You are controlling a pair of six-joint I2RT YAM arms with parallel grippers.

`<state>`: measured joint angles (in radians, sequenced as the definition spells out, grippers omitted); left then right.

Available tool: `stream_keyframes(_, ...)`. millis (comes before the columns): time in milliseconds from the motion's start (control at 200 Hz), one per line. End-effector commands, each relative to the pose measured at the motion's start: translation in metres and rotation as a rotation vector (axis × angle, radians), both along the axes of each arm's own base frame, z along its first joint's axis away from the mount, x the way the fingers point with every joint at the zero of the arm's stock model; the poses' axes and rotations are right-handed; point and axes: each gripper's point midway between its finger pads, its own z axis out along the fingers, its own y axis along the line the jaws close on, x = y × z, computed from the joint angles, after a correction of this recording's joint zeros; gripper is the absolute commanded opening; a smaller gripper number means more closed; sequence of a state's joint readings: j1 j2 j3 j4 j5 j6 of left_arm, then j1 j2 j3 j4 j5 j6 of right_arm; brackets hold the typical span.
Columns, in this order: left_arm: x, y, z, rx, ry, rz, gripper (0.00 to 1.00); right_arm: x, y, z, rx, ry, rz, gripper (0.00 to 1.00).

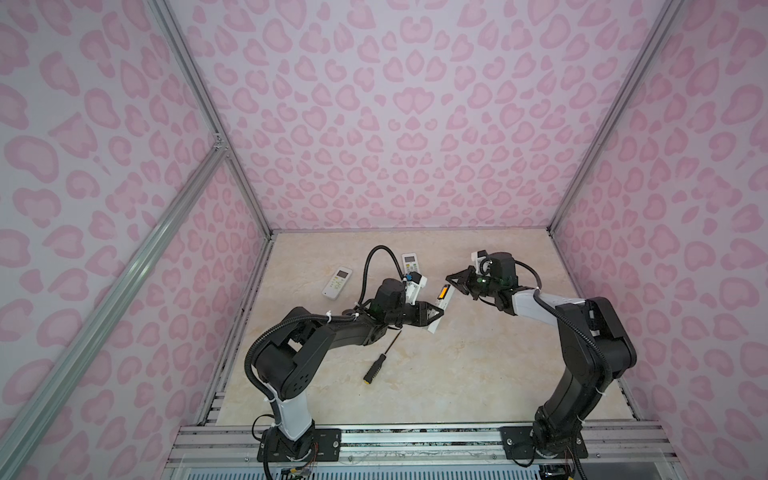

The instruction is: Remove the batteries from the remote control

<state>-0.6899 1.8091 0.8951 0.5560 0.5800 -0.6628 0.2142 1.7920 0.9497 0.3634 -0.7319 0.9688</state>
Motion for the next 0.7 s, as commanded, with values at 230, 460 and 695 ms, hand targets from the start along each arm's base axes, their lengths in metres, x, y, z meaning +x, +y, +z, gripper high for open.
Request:
stream_keyframes(230, 0.019, -0.019, 0.025, -0.123, -0.010, -0.007, 0.03, 0.008, 0.011, 0.008, 0.116, -0.021, -0.008, 0.00)
stream_keyframes(460, 0.033, -0.023, 0.019, -0.135, 0.024, 0.023, 0.03, 0.009, 0.016, 0.002, 0.124, -0.007, -0.021, 0.00)
stream_keyframes(695, 0.043, -0.024, 0.010, -0.153, 0.048, 0.056, 0.03, 0.014, 0.014, -0.008, 0.155, 0.014, -0.058, 0.00)
